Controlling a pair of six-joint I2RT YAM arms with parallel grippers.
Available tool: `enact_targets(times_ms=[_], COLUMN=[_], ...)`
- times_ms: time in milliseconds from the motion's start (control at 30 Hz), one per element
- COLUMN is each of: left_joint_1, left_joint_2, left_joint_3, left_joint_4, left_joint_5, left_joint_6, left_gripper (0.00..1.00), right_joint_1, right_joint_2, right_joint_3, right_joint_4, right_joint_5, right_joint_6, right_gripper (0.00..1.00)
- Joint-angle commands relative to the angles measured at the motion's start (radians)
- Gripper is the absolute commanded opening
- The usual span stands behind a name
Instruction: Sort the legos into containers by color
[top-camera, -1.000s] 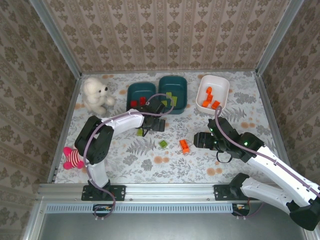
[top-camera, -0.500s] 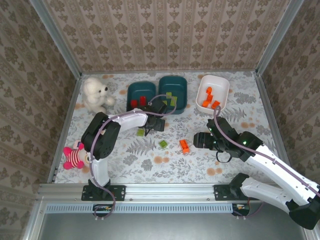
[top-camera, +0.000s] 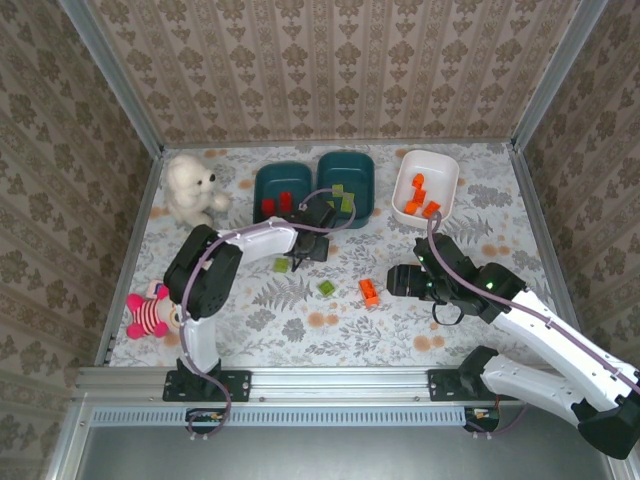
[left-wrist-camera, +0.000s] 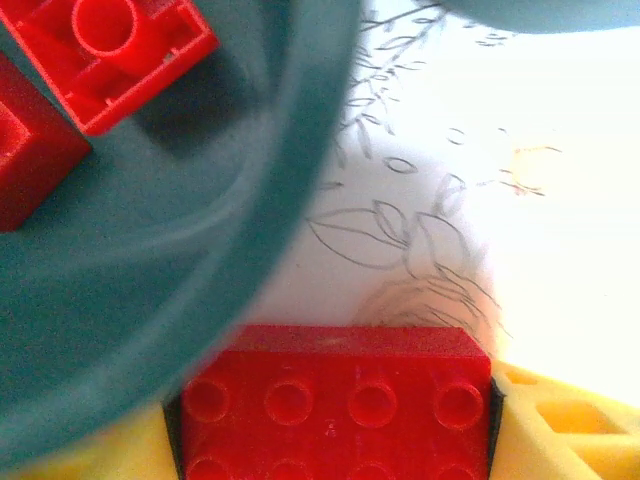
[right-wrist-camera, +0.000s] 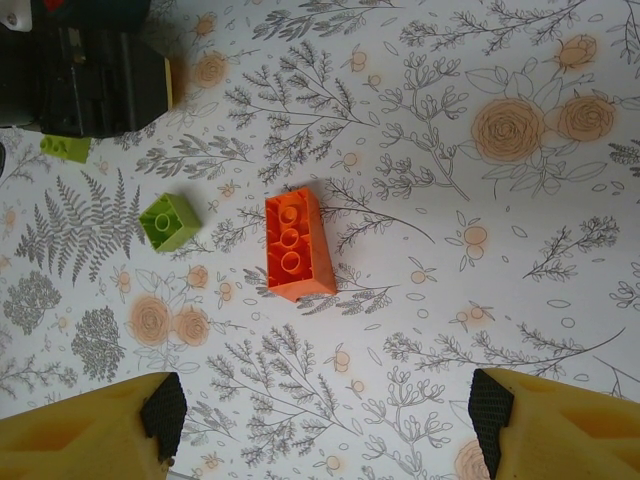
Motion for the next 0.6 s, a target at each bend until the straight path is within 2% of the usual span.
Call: enact_targets(times_ms=[0, 133, 300, 467, 567], left_joint_1=[-0.04, -0.015, 0.12, 0.244, 0.302], left_joint_2=[-0.128, -0.206, -0.204, -0.048, 0.086], left_joint_3=[0.057, 0.121, 0.22, 0.403, 0.545], left_joint_4=[-0.066, -0.15, -0.166, -0.16, -0.158], left_joint_5=[-0.019, -0.004, 0.072, 0.106, 0.129], left_joint_6=[-0.04, -0.074, -0.063, 0.0, 0.024], left_gripper=[0.58, 0.57, 0.56, 0.56, 0.56], right_joint_1=[-0.003, 0.0, 0.006, 0.014, 0.016], right_joint_2=[-0.012, -0.021, 0.001, 0.103, 0.18], right_joint_3=[0.046, 0.068, 0.061, 0.089, 0.151], right_joint_4=[-0.032, 0.008, 0.212, 0.425, 0.433], right_joint_5=[0.021, -0.008, -0.141, -0.206, -0.211], right_joint_6=[-0.023, -0.068, -0.127, -0.132, -0.147], right_gripper=[0.77, 0.77, 0.78, 0.79, 0.79])
